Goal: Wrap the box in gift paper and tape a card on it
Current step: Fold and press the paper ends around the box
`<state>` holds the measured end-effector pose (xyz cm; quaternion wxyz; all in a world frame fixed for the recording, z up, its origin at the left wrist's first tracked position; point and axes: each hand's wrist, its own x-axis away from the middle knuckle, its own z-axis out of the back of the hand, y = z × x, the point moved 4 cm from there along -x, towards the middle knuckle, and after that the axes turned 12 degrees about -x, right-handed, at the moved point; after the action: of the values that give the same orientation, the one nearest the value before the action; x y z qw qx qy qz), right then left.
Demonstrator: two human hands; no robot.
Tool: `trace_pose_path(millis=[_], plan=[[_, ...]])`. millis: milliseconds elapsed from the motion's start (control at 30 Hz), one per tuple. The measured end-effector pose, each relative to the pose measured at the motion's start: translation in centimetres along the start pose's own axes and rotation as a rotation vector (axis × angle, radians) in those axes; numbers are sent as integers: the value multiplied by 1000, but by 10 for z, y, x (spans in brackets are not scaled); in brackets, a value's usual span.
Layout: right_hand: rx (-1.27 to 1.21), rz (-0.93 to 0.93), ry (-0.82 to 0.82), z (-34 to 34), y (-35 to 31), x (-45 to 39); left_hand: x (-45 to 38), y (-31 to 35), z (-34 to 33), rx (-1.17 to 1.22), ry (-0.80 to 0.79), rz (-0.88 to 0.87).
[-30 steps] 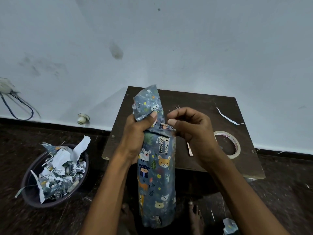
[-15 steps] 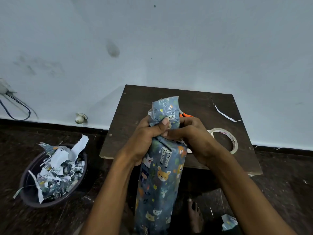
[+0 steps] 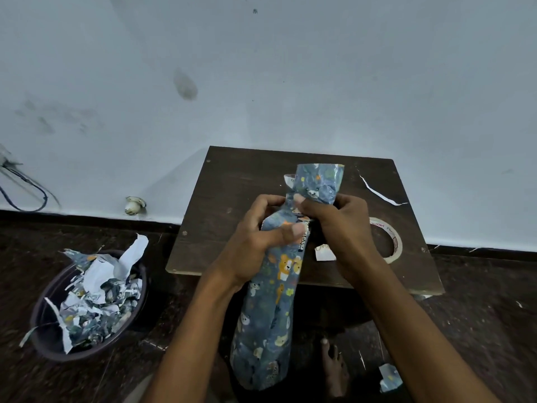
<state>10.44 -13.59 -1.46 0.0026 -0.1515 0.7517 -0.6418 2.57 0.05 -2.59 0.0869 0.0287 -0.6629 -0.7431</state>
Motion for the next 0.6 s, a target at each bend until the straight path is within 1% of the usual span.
trace_pose_path(millis=[133, 233, 400, 533, 600], plan=[[-29, -19, -47, 3, -8, -1, -1, 1, 4, 114, 20, -31], [-47, -33, -75, 3, -10, -2, 0, 2, 2, 154, -4, -66], [-28, -26, -51, 4, -7, -5, -1, 5, -1, 110, -30, -133], [-30, -7, -50, 4, -6, -5, -3, 7, 2, 92, -10, -144], [-52, -31, -71, 2, -6, -3, -1, 8, 6, 99, 19, -144]])
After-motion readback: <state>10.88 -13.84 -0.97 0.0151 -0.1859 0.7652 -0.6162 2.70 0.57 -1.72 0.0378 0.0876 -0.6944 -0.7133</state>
